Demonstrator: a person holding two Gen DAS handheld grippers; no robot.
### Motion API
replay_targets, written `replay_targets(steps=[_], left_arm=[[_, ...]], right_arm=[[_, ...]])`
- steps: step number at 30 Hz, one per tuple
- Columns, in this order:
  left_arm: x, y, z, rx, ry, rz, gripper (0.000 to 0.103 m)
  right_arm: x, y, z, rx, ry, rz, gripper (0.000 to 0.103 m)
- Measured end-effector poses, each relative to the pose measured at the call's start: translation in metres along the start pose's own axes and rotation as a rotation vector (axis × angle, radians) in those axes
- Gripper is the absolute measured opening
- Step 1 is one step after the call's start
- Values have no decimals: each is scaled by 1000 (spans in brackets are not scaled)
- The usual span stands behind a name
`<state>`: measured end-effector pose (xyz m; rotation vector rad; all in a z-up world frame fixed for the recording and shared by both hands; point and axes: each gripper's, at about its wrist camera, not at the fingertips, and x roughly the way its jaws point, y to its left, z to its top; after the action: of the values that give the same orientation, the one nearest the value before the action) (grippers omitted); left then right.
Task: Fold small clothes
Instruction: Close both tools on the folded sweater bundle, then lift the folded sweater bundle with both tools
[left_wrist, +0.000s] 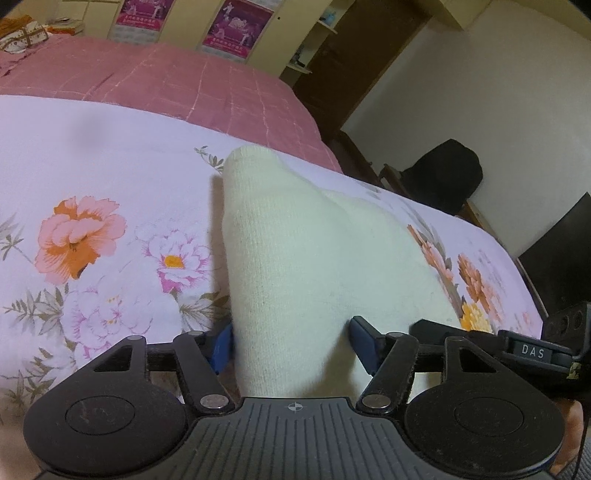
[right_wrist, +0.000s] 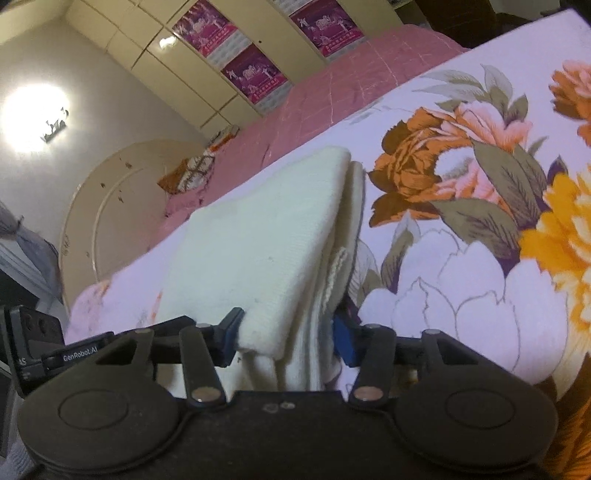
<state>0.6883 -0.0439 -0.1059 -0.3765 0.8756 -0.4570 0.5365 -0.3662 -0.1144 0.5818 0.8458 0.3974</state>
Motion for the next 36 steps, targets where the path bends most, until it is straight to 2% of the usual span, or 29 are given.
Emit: replay_targets(steps=[2,6,8,11,14,19,25,32,36], left_arm=[[1,-2,0,8,-3,10,65],[2,-9,-2,40,-16,38,61],[2,-16,-4,60,-22,44,50],[-2,-23,-5,80,-38,38,34],[-9,-30,-7,124,-55,53,31],[-29,-32,-4,134,-73,47,30],[-70,-33,-6,175,-118,48,30],[-142,6,-8,167,-162,51,30],[-184,38,-10,162,-168,85,30]], right_arm=[[5,4,2,-6,-2,-5,54],[11,18,3,-66,-3,-62,50],[12,24,1,-102,-6,-94,47],[10,35,-4,-150,-25,-133,38],[9,50,-7,-213,-45,-175,30],[6,69,-8,-277,-76,-215,28],[-6,106,-12,-364,-117,-218,28],[-4,165,-28,-424,-138,-196,28],[7,208,-43,-447,-131,-168,28]])
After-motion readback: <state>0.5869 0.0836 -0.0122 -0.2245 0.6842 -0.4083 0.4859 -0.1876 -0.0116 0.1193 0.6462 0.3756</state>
